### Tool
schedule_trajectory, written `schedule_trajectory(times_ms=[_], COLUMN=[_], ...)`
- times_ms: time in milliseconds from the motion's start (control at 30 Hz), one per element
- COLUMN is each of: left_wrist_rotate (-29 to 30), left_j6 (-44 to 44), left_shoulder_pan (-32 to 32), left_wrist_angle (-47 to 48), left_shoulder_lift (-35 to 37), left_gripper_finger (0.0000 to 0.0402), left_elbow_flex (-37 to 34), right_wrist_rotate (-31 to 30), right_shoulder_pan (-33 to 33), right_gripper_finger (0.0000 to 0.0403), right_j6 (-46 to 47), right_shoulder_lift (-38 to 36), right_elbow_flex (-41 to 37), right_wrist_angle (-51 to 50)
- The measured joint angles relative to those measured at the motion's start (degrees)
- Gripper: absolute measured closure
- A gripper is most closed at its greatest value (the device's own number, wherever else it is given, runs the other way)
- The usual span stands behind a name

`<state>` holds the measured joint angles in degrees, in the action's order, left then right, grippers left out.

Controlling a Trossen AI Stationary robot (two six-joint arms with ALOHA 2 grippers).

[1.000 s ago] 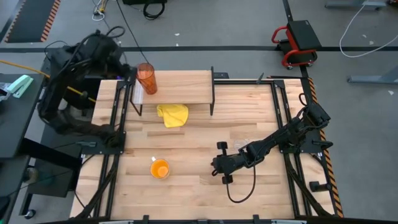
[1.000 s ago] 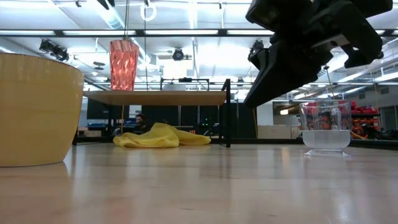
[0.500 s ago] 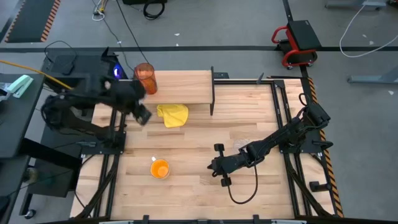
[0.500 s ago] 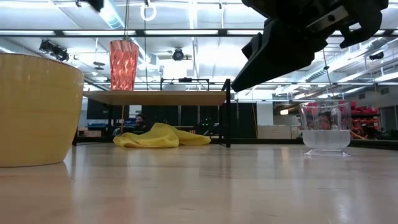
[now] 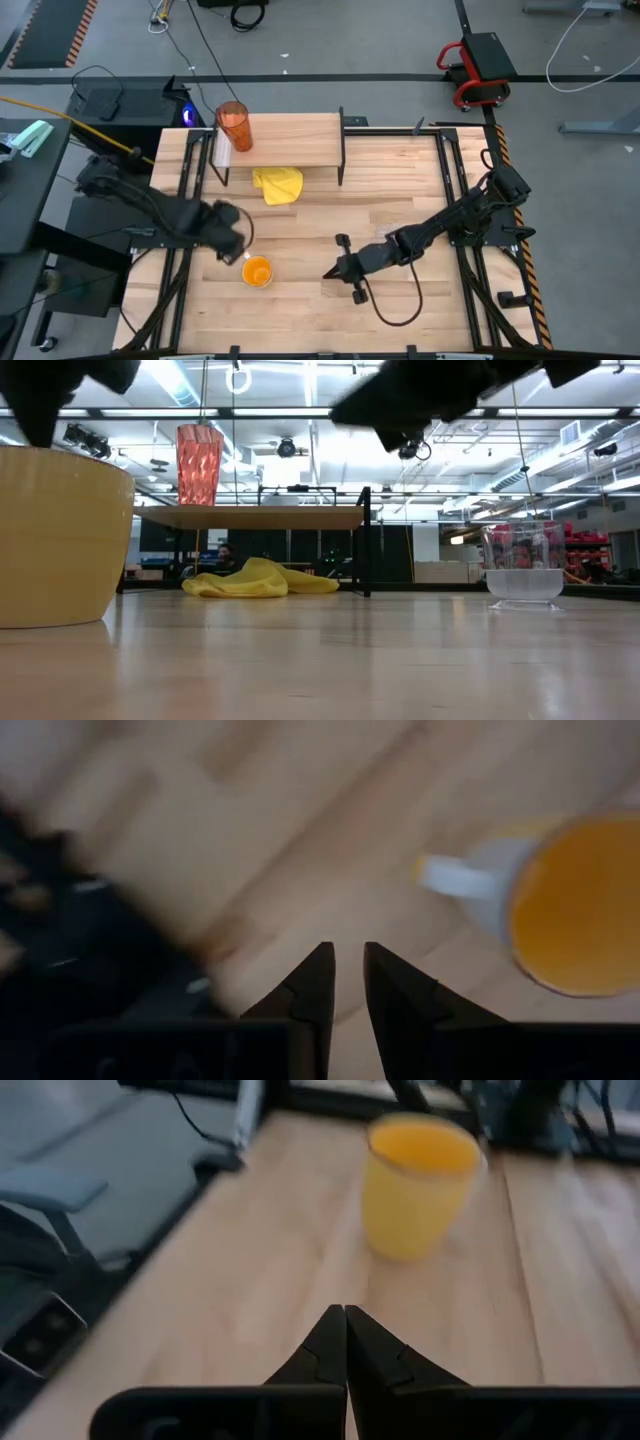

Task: Stack small to large cups/mugs on shelf
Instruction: Put the yellow mug on the shelf

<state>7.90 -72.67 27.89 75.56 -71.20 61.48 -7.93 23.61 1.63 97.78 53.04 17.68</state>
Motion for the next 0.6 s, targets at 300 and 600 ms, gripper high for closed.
schedule_trajectory(times_ms=[300, 600], left_wrist_rotate=[9.3, 11.9], left_j6=[-5.0, -11.5], left_shoulder_pan=[10.7, 13.2], left_wrist_angle=[-18.1, -29.6], left_shoulder_lift=[0.0, 0.0], left_gripper_finger=[0.0358, 0.0373], left_elbow_flex=[-11.2, -18.3], right_wrist_rotate=[8.0, 10.9], right_shoulder_pan=[-5.3, -7.3], right_gripper_finger=[0.04, 0.0401], right_j6=[-2.2, -1.7], right_shoulder_lift=[4.0, 15.1], right_elbow_flex=[0.1, 6.3], right_wrist_angle=[9.5, 11.5])
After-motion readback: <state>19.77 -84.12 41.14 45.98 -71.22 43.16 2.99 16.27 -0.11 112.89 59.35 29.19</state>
